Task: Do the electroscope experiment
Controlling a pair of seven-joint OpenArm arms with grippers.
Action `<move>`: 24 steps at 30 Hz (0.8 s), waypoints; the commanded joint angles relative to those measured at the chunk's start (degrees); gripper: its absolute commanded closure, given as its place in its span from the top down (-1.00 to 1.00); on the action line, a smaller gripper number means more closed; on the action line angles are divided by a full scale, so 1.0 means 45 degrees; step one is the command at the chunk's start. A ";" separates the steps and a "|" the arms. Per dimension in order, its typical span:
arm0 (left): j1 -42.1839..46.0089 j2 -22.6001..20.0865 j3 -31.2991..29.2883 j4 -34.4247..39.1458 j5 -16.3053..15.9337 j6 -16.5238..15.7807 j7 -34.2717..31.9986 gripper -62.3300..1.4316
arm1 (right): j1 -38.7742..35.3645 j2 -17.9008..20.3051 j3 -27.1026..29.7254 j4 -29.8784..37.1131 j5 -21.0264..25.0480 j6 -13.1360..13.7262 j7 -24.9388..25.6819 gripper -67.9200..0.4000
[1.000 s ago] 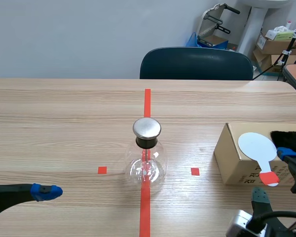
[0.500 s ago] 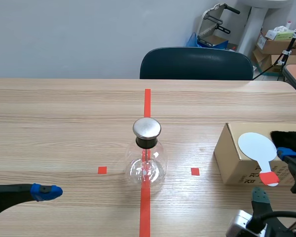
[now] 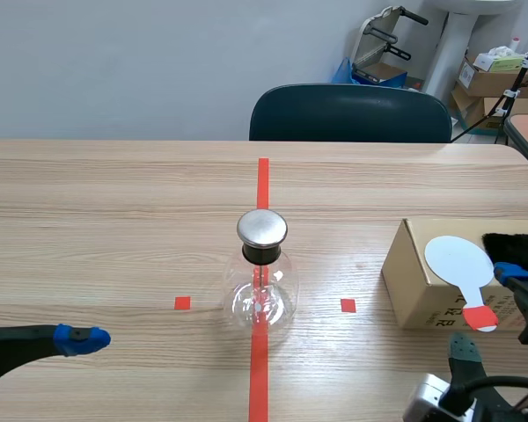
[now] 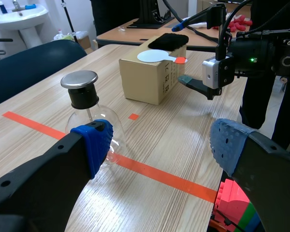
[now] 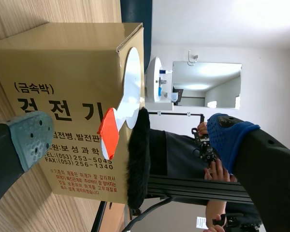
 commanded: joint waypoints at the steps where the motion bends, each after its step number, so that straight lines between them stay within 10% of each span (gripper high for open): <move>1: 0.0102 0.0063 -0.0034 0.0291 -0.0053 -0.0019 -0.0131 0.45 | -0.0019 0.0136 0.0107 0.0126 0.0131 -0.0622 -0.0053 1.00; 16: 0.0141 0.0311 -0.0811 0.0291 -0.1928 0.0690 0.0257 0.45 | -0.1239 0.0180 0.0092 0.0214 0.0253 -0.0680 0.0291 1.00; 21: 0.0146 0.0952 -0.1885 0.0291 -0.2254 0.0690 0.0593 0.45 | -0.3298 0.0219 -0.0029 0.1530 0.2725 -0.0481 0.1792 1.00; 24: 0.0141 0.1530 -0.2686 0.0291 -0.2249 0.0690 0.1321 0.45 | -0.4401 0.0573 -0.0029 0.3021 0.4634 0.0680 0.2535 1.00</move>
